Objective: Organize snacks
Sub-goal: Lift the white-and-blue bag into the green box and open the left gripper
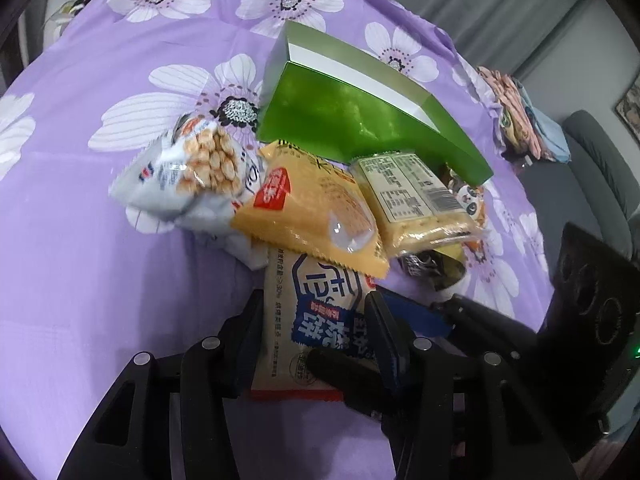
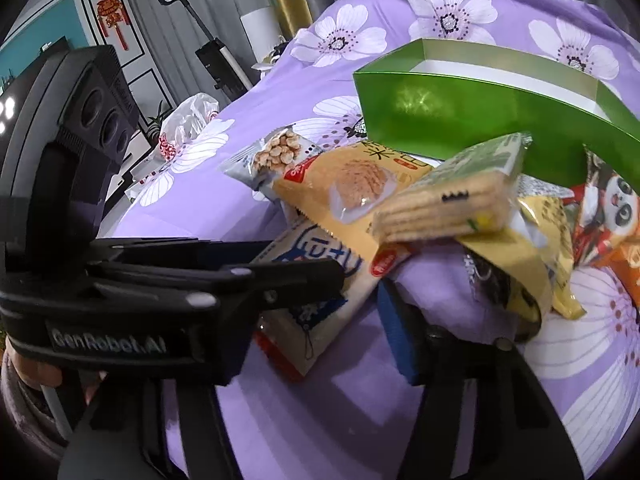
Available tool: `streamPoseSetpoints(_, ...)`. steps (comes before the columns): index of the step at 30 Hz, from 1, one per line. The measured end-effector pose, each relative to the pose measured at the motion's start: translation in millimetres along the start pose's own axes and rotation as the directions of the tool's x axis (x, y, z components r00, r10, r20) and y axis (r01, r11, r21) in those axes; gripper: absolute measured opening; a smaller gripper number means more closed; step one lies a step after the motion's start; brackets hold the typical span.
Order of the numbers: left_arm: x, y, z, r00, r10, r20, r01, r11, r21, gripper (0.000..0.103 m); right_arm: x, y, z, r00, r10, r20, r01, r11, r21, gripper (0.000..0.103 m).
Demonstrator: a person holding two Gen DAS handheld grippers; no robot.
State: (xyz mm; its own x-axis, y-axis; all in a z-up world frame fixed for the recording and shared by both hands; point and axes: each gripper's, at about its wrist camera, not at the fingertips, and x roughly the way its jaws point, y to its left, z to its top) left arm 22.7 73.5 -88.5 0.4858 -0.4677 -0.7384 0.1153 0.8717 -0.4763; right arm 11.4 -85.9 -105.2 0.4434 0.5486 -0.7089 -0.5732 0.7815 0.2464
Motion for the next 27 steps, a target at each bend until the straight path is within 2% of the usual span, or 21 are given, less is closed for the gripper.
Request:
streamPoseSetpoints(4, -10.5, -9.5, -11.2, 1.000, -0.001, 0.007, 0.001, 1.000, -0.004, 0.050, -12.4, 1.9, -10.5, 0.999, 0.026, 0.018, -0.026, 0.999, 0.031, 0.052)
streamPoseSetpoints(12, -38.5, -38.4, -26.1, 0.998, 0.033, 0.057, -0.035, 0.999, 0.026, 0.050, -43.5, 25.4, -15.9, 0.994, 0.015, 0.106, -0.011, 0.999, -0.031, 0.050)
streamPoseSetpoints(14, -42.8, -43.8, -22.6, 0.997, 0.040, 0.066, -0.041, 0.999, 0.024, 0.050, -49.1, 25.9, -13.9, 0.992, 0.011, 0.125, -0.008, 1.000, -0.026, 0.048)
streamPoseSetpoints(18, -44.2, -54.3, -11.6, 0.995, 0.054, 0.079, -0.057, 0.998, 0.038, 0.043, -56.8, 19.7, -8.8, 0.986, -0.006, 0.168, 0.007, 1.000, -0.007, 0.047)
streamPoseSetpoints(22, -45.4, -65.2, 5.3, 0.994, 0.026, 0.102, -0.032, 0.998, 0.056, 0.041, -64.1, 4.3, 2.3, 0.976, -0.010, 0.217, 0.002, 0.999, 0.037, 0.045)
streamPoseSetpoints(27, -43.4, -88.1, 38.3, 0.990, 0.005, 0.138, -0.023, 0.992, 0.125, 0.041, -75.1, -8.6, 28.2, 0.956, -0.055, 0.287, 0.048, 0.998, 0.033, 0.044)
